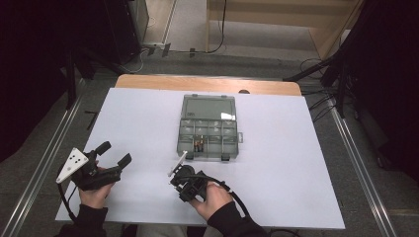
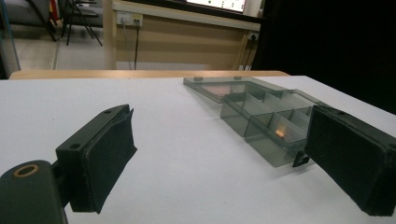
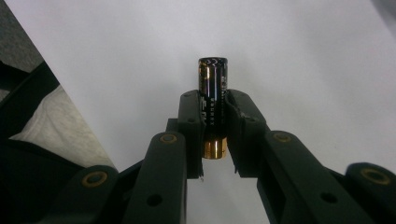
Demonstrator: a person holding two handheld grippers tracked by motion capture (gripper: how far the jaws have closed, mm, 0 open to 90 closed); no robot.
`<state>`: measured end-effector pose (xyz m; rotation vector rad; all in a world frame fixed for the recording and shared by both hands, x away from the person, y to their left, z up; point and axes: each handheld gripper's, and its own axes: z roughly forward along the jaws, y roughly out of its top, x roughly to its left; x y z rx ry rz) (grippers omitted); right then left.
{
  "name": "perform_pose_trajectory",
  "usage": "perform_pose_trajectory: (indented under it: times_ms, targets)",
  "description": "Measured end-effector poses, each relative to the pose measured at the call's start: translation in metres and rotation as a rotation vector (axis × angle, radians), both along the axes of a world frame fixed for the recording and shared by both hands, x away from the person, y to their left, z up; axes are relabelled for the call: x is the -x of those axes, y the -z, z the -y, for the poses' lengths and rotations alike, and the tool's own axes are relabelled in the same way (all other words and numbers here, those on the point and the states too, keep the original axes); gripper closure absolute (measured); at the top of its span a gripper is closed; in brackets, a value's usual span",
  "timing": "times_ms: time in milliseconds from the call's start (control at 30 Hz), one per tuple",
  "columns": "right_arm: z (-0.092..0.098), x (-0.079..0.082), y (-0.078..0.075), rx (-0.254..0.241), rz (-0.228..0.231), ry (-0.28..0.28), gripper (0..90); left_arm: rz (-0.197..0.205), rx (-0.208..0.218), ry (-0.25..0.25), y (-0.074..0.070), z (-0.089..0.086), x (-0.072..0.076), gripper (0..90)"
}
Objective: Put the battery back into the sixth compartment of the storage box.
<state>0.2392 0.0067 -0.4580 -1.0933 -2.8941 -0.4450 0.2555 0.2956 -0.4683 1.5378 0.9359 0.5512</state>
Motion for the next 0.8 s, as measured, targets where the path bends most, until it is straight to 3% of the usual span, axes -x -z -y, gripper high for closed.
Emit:
perform_pose_trajectory:
  times_ms: [333, 567, 800]
  targets:
    - [0.006, -0.005, -0.01, -0.045, 0.019, 0.035, 77.3, 0.0, -0.002, 0.002, 0.0, 0.0, 0.0, 8.0]
    - [0.019, -0.012, -0.022, -0.109, 0.063, 0.092, 77.3, -0.001, -0.002, 0.003, 0.0, 0.0, 0.0, 8.0]
    - [0.029, -0.018, -0.028, -0.159, 0.078, 0.128, 77.3, -0.002, -0.006, 0.003, 0.0, 0.0, 0.0, 8.0]
